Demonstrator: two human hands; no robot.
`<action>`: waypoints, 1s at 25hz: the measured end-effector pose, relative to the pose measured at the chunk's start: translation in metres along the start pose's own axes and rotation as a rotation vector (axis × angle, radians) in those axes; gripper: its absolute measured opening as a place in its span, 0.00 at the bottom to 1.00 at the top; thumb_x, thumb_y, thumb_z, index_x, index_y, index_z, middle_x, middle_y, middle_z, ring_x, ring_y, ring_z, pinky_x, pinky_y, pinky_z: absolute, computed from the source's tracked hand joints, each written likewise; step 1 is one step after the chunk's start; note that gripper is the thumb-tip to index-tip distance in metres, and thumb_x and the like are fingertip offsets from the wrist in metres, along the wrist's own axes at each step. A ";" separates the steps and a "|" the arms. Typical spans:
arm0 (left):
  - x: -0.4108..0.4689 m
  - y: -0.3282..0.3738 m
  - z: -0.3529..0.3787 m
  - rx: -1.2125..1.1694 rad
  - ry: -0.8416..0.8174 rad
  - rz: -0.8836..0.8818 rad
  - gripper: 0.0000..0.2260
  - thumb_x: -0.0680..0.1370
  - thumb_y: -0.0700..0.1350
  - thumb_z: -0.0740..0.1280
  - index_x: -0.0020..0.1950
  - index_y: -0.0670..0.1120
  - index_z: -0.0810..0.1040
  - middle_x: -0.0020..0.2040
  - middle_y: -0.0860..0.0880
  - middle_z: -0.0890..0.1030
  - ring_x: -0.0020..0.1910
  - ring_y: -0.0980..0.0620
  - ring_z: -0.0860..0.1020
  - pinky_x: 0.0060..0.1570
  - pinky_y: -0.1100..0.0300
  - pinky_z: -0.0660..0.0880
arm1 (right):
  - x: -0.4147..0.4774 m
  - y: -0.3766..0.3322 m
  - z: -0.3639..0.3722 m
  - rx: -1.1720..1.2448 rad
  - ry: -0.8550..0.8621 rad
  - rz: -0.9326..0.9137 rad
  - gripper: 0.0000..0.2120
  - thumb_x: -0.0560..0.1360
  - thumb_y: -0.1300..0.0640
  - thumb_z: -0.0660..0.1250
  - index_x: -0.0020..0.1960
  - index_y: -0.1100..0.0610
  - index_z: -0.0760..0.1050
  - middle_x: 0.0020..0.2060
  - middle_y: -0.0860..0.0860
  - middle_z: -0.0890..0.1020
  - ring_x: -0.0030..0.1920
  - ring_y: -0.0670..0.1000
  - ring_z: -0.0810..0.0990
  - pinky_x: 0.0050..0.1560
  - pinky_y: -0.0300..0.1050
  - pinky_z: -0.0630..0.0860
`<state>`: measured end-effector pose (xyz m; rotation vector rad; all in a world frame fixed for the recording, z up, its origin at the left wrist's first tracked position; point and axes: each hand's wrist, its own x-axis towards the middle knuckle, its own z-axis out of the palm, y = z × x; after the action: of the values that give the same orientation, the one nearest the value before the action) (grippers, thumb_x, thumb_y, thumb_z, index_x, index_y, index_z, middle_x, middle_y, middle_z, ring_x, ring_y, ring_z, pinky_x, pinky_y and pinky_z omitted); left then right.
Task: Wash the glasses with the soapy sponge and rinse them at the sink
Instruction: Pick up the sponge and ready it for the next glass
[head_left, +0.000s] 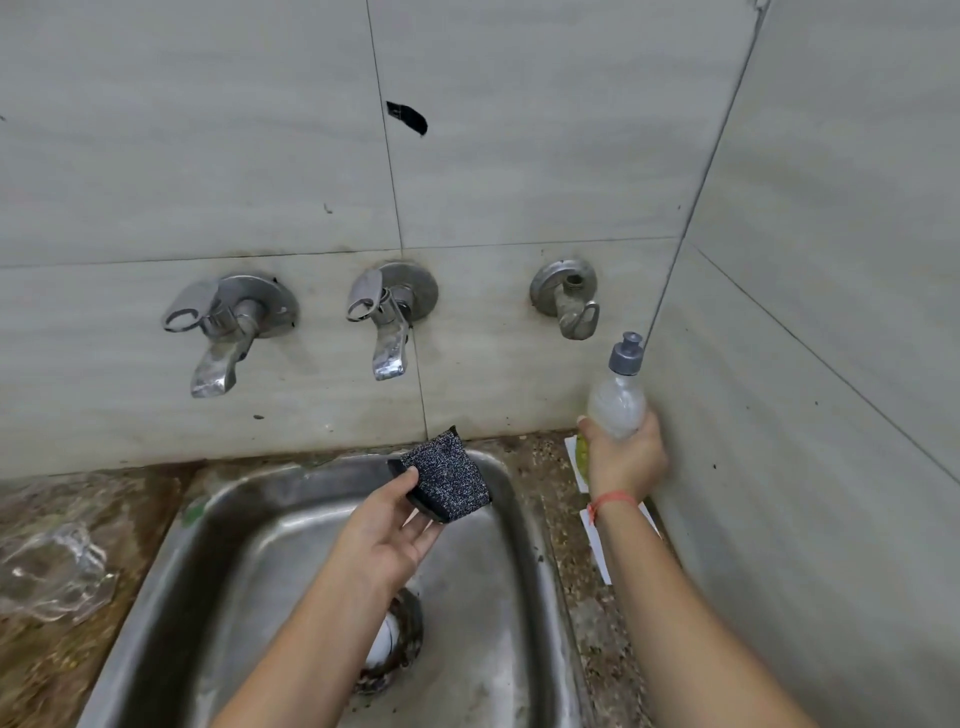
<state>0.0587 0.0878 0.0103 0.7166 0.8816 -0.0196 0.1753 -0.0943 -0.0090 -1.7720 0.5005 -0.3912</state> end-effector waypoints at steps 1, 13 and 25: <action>0.002 0.000 0.002 -0.001 0.002 -0.001 0.03 0.79 0.41 0.64 0.46 0.43 0.75 0.43 0.46 0.80 0.41 0.48 0.78 0.40 0.55 0.78 | 0.001 0.003 0.002 0.002 -0.002 -0.005 0.22 0.64 0.59 0.78 0.55 0.58 0.76 0.50 0.55 0.82 0.51 0.57 0.80 0.43 0.38 0.67; -0.014 -0.010 -0.013 0.009 -0.008 -0.009 0.02 0.78 0.40 0.65 0.45 0.44 0.74 0.42 0.46 0.79 0.41 0.48 0.78 0.38 0.55 0.79 | -0.038 0.027 -0.024 -0.025 -0.015 0.113 0.22 0.69 0.63 0.73 0.62 0.61 0.75 0.55 0.56 0.81 0.56 0.57 0.79 0.50 0.41 0.69; -0.087 0.006 -0.115 0.099 0.043 0.070 0.03 0.77 0.42 0.68 0.46 0.43 0.76 0.43 0.45 0.79 0.40 0.49 0.78 0.40 0.57 0.79 | -0.188 -0.047 -0.010 -0.096 -1.362 0.223 0.08 0.77 0.57 0.67 0.54 0.58 0.79 0.41 0.51 0.83 0.36 0.44 0.82 0.33 0.37 0.77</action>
<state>-0.0763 0.1359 0.0276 0.8429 0.9012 0.0147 0.0162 0.0059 0.0383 -1.6312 -0.2780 0.9815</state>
